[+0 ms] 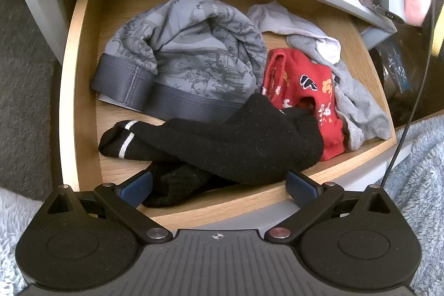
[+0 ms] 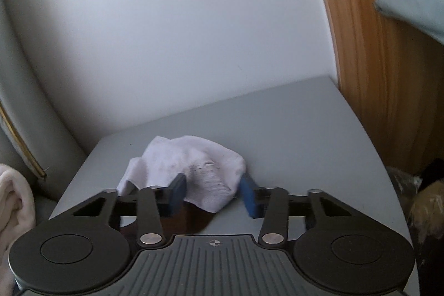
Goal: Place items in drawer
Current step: 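Pull the white sock off the brown sock and drop it in the drawer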
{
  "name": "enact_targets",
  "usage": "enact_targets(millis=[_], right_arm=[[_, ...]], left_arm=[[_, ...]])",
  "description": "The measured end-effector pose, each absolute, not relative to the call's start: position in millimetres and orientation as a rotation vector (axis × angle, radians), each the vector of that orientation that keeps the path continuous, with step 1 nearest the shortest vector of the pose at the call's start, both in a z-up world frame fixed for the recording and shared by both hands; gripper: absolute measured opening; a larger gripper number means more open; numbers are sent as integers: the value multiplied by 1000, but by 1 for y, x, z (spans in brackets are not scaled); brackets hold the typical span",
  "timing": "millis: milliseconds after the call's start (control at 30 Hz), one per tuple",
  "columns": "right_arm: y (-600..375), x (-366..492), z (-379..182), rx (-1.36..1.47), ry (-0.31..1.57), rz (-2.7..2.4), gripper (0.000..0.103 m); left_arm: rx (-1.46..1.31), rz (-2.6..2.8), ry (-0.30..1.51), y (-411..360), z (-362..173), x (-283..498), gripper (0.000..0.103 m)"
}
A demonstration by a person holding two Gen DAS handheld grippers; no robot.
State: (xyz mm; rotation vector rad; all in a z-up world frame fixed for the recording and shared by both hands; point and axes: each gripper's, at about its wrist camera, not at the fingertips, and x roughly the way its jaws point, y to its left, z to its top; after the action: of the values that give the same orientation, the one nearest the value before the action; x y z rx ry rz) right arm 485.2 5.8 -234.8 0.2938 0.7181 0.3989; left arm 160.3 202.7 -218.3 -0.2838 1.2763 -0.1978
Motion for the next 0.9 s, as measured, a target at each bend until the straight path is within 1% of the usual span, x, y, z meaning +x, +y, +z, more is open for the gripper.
enact_targets(millis=[33,67,100,233,333,600,900], right_arm=[[3,484,-233,304,720,398,26],[2,484,-234,312,721,399,22],[2,483,-234,314,720,399,15],[-1,478,-230,330,708,411,9],[-5,471,-219,347,676,412,8],[-3,450,-170,330,482,541,7],[9,413,-149,352,499,710,7]], left_arm=[[-285,-198,1276,203,-218,160,103],[-285,-198,1276,203,-218,160,103],[-284,-198,1275,203,-218,160,103],[-280,-195,1273,202,-218,159,103],[-279,-193,1272,201,-218,159,103],[-269,-189,1268,201,-217,159,103],[-273,-189,1263,202,-218,159,103]])
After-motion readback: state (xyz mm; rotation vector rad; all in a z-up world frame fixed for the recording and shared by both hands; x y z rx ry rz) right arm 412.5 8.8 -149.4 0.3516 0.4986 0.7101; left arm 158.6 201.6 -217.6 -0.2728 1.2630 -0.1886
